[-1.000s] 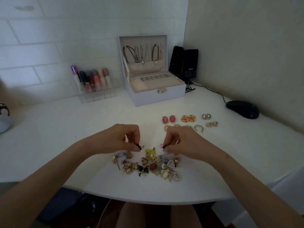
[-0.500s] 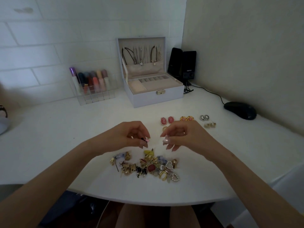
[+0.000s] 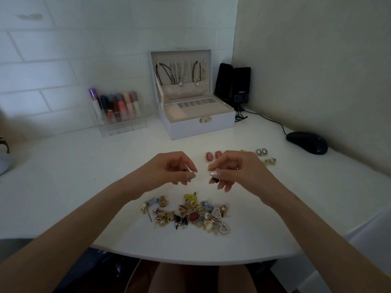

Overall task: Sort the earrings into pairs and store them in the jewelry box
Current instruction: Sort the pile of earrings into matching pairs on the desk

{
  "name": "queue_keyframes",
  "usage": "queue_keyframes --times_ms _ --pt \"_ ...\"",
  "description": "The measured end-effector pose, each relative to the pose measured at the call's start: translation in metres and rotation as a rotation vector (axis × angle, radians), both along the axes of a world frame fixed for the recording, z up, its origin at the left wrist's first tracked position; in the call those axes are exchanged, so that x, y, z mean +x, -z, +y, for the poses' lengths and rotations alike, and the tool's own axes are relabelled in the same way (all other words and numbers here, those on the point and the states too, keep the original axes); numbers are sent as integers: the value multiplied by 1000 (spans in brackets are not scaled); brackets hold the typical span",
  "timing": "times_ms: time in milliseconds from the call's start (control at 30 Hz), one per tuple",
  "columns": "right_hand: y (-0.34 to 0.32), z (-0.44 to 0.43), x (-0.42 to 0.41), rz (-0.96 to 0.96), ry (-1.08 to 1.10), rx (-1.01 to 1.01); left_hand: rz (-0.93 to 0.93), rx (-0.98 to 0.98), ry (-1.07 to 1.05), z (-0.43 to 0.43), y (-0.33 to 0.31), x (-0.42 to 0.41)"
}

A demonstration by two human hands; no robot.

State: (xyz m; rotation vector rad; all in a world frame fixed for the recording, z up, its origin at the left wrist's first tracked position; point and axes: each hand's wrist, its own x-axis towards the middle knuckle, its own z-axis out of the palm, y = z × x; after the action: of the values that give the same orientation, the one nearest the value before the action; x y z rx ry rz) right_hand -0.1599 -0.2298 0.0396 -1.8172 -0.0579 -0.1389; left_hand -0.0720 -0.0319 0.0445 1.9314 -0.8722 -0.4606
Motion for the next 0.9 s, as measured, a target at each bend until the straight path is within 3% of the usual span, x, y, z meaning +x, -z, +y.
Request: queue_keyframes --times_ms 467,667,900 --pt "-1 -5 4 -7 42 31 87 -114 -151 -9 5 2" --pt "-1 -6 4 28 25 82 -28 -62 -234 -9 9 7" --pt "2 -6 8 34 72 -9 14 -108 -169 -13 11 5"
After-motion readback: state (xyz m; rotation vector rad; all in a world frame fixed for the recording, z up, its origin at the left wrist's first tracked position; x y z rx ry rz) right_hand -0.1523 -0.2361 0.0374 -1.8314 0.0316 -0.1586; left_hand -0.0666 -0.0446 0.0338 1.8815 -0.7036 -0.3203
